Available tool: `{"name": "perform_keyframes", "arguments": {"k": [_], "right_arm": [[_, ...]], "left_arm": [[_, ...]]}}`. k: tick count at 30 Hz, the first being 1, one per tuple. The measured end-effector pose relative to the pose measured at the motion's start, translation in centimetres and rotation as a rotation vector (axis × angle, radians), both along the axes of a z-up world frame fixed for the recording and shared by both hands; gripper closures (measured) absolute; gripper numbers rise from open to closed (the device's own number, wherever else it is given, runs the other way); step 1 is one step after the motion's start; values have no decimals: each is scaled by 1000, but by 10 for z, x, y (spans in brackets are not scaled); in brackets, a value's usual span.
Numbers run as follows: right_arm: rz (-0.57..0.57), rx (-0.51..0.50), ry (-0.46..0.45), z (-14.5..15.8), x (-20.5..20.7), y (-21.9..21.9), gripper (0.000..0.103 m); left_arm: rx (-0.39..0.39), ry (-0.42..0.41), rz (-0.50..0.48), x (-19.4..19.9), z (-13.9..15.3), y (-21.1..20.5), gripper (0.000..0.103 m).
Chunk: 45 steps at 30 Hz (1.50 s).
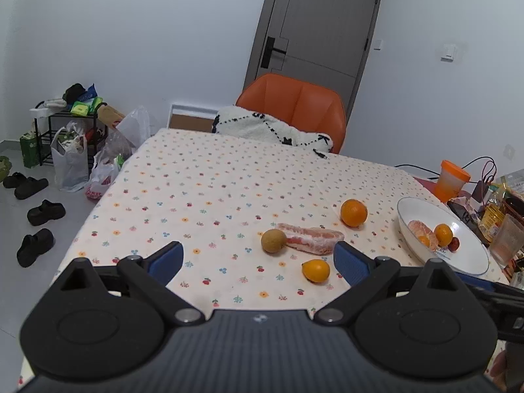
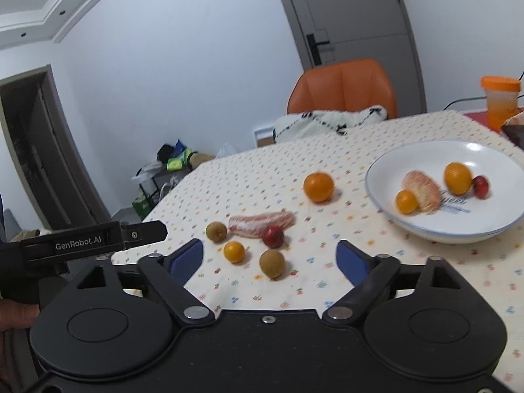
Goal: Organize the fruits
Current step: 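Release both fruits on the plate and move both grippers back to the fruits, then grasp the brown kiwi with the right gripper while the left gripper grasps a mandarin, then carry the kiwi to the white plate with the right gripper while the left gripper carries the mandarin there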
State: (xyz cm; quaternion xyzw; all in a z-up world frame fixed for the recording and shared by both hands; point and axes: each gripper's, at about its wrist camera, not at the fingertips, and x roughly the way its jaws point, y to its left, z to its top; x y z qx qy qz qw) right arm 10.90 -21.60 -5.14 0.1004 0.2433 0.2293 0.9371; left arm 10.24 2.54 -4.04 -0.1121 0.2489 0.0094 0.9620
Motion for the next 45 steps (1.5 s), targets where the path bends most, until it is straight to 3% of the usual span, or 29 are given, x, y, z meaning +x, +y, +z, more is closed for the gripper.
{"name": "perform_keyframes", "arguments": {"k": [5,12,19,21,22,34,40,42,45], "right_arm": [[37,-37,50,-11,14,17,39],[38,-40,93,-20,28,24,50],[52,-54,122,-27,38,30,52],[48,-56,128,-28,43,30,76],[40,-61,132,-29,44,30,81],[11,-14,131,-27,45,7,81],[-18,10,108,-24,39,-11,81],[-30,14,102,-24,37,-18,81],[-48,24,93,-23,34,-25,81]], "left_arm": [[-26,7,8,8,-9,8,8],[-48,22,-9,19,-14,8,16],[-65,34,-32,25,-20,2,17],[-70,41,-35,28,-21,-1,19],[-74,46,-39,30,-22,-2,20],[-87,88,-112,49,-34,-28,35],[-83,90,-134,56,-39,-44,38],[-71,87,-133,57,-40,-49,44],[-64,94,-131,60,-41,-54,70]]}}
